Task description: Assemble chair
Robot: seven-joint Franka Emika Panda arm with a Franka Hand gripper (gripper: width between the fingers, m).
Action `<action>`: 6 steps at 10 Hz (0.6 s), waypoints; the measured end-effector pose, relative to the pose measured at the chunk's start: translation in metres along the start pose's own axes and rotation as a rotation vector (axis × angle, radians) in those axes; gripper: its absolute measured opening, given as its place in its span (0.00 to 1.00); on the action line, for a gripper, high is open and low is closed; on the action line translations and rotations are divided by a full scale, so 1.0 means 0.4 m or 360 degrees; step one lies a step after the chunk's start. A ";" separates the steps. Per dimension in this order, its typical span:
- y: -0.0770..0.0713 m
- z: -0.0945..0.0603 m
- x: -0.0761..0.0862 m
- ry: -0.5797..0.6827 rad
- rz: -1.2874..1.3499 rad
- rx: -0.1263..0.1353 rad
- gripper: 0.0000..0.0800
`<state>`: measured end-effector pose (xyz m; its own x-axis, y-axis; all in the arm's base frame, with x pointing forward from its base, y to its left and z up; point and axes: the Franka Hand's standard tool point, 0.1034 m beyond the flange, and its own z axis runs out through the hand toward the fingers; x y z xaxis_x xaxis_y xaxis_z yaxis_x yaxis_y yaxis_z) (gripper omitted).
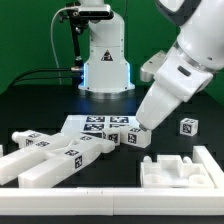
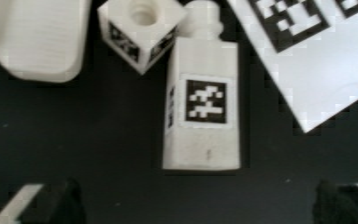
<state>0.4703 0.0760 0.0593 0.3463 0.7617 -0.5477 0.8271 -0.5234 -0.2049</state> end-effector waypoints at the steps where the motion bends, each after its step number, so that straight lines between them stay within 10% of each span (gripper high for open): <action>1: -0.014 0.001 0.003 -0.0089 -0.0020 0.0029 0.81; 3: -0.046 0.009 0.023 -0.0296 -0.0077 0.0092 0.81; 5: -0.053 0.036 0.031 -0.0284 0.0083 0.0059 0.81; 6: -0.052 0.049 0.019 -0.0289 0.0075 0.0155 0.81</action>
Offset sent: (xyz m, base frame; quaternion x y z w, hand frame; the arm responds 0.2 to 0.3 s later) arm -0.0201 -0.0160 -0.0096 -0.1146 -0.0752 0.1268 0.9824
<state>0.4471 0.0850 0.0435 0.2910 0.6588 -0.6937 0.7620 -0.5981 -0.2482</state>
